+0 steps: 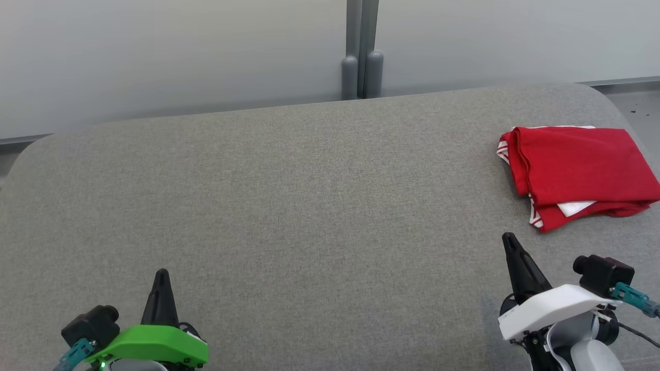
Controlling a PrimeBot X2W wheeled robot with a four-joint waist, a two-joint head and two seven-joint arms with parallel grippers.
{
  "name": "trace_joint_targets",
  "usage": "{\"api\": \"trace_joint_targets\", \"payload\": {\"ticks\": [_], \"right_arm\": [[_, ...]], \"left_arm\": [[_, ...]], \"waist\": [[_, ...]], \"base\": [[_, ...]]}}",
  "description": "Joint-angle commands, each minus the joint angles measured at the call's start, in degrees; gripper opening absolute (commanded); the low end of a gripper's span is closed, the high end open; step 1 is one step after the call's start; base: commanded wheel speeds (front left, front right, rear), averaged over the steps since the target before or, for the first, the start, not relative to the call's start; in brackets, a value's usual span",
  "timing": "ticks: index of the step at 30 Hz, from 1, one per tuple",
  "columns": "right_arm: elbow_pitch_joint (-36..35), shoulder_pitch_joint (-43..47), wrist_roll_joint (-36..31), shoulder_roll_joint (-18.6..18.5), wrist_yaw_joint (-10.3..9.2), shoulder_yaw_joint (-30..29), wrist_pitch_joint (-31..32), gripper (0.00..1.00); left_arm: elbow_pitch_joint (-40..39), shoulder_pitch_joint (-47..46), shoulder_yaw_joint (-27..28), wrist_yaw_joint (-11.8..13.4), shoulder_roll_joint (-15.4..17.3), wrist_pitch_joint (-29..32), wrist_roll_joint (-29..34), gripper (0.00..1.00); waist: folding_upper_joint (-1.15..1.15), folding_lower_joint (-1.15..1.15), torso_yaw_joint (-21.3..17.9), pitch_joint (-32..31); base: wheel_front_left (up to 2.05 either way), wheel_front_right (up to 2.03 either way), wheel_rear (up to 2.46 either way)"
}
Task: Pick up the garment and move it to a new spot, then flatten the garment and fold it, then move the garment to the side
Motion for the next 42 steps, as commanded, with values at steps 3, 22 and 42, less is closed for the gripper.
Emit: {"api": "trace_joint_targets", "payload": {"ticks": [3, 22, 42], "right_arm": [[0.0, -2.07, 3.94, -0.58, 0.01, -0.6, 0.44, 0.0], [3.44, -4.89, 20.44, -1.37, 0.01, -2.38, 2.46, 0.0], [6.44, -7.14, 34.79, -2.23, 0.02, -3.76, 4.08, 0.0]], "left_arm": [[-0.19, -2.36, 1.2, -0.98, -0.29, 0.85, -2.97, 0.0], [2.41, -5.9, 4.95, -4.41, -1.91, 4.58, -15.36, 0.0], [4.46, -8.88, 8.15, -7.24, -3.33, 7.8, -26.01, 0.0]], "waist": [[-0.01, 0.0, -0.02, 0.04], [-0.01, 0.0, -0.16, 0.28], [-0.01, 0.0, -0.31, 0.55]], "base": [[0.0, 0.0, 0.0], [0.0, 0.0, 0.0], [0.0, 0.0, 0.0]]}}
